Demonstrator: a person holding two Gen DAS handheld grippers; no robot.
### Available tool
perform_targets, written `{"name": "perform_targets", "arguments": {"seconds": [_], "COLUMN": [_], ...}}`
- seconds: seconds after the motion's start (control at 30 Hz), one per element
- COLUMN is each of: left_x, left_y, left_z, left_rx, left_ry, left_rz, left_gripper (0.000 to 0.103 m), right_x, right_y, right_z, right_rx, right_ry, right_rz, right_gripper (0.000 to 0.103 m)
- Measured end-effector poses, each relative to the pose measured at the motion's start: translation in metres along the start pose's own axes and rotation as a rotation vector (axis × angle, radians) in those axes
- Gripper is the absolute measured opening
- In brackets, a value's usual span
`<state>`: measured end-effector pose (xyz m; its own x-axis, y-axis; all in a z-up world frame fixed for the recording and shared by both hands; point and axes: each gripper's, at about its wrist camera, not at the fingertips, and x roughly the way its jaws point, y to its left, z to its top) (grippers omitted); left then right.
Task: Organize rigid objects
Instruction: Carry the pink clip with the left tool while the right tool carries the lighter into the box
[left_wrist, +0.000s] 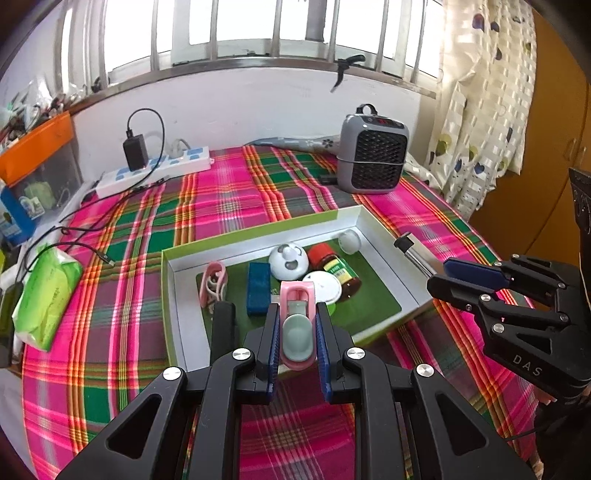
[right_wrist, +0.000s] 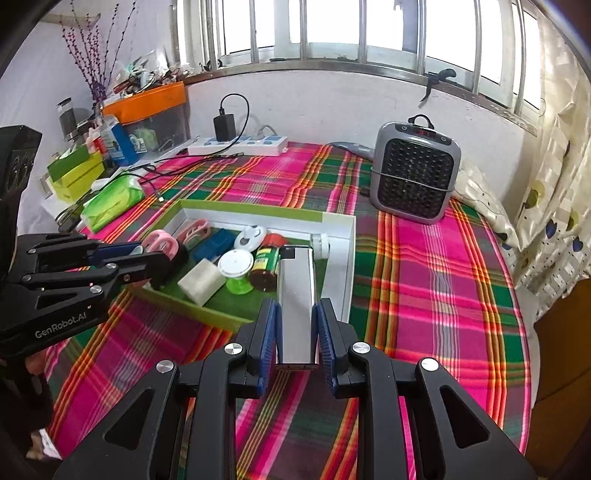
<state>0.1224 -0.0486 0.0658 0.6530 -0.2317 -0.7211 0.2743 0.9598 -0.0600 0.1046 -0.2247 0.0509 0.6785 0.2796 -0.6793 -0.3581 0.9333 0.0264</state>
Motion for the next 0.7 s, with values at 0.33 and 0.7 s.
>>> {"name": "perform_targets", "arguments": {"seconds": [0.33, 0.7], "left_x": [0.013, 0.037], "left_y": [0.011, 0.022], "left_z": [0.008, 0.012], "left_rx": [-0.030, -0.067], "left_ry": [0.010, 0.048], "left_rz": [0.016, 0.016], "left_gripper": [0.017, 0.017], "right_x": [0.016, 0.042], "right_y": [-0.006, -0.013], "right_z": [0.011, 0.020], "right_rx": [0.003, 0.035], "right_ry": [0.027, 0.089], "right_rz": [-0.008, -0.026], "right_gripper": [0.024, 0.024]}}
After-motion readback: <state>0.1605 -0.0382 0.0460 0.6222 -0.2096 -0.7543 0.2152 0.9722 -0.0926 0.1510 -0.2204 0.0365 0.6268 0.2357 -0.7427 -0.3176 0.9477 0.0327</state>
